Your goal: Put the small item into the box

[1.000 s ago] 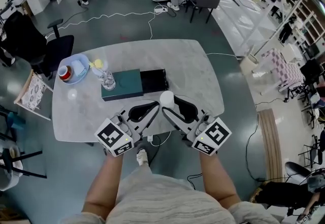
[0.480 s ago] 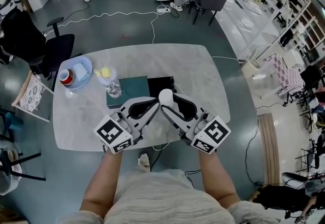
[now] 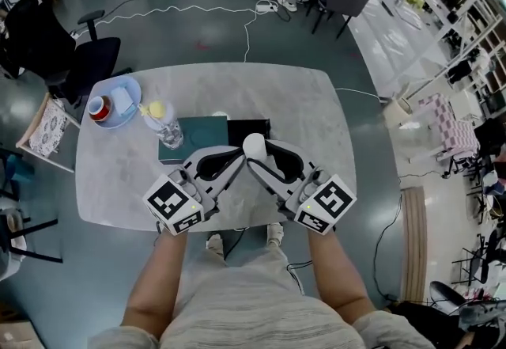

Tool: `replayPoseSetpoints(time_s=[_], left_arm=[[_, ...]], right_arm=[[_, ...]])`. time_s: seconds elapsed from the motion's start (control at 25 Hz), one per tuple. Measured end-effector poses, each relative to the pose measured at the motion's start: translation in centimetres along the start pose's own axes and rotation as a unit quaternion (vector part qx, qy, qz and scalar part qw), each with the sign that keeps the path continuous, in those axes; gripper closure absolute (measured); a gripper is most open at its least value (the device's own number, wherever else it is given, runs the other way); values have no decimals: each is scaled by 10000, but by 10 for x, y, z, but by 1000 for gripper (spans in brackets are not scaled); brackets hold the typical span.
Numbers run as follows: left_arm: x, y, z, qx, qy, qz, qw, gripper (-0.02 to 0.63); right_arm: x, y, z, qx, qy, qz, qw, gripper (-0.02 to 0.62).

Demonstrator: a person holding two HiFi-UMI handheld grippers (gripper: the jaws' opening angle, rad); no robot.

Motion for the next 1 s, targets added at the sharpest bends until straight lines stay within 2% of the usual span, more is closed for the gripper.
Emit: replayPoseSetpoints(time_s=[0.28,0.44,0.64,1.0], left_arm=[[23,-30,-22,51,116,744,9971,584],[43,-37,-40,39,201,1293,9914,583],[56,-40,-59,8,388,1799,9829,583],[74,-41,-93,54,716,2232,9721,583]], right_arm=[[-52,-3,-13,355,-73,522,9980,410],[-79,-12,-28,566,-54,824,9950,410],[-105,-24,-49,794,-26,1089,9909,410],[-137,-47,-104,1349,-74,1226,9832,408]])
Point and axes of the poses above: the fingertips, and each gripper's own axes: y backward along the fingers, x to its left, z out of its top, the point moved 2 cm from there along y, backward along the fingers, and after that the axes turned 4 degrees about -y, right-handed, at the moved point
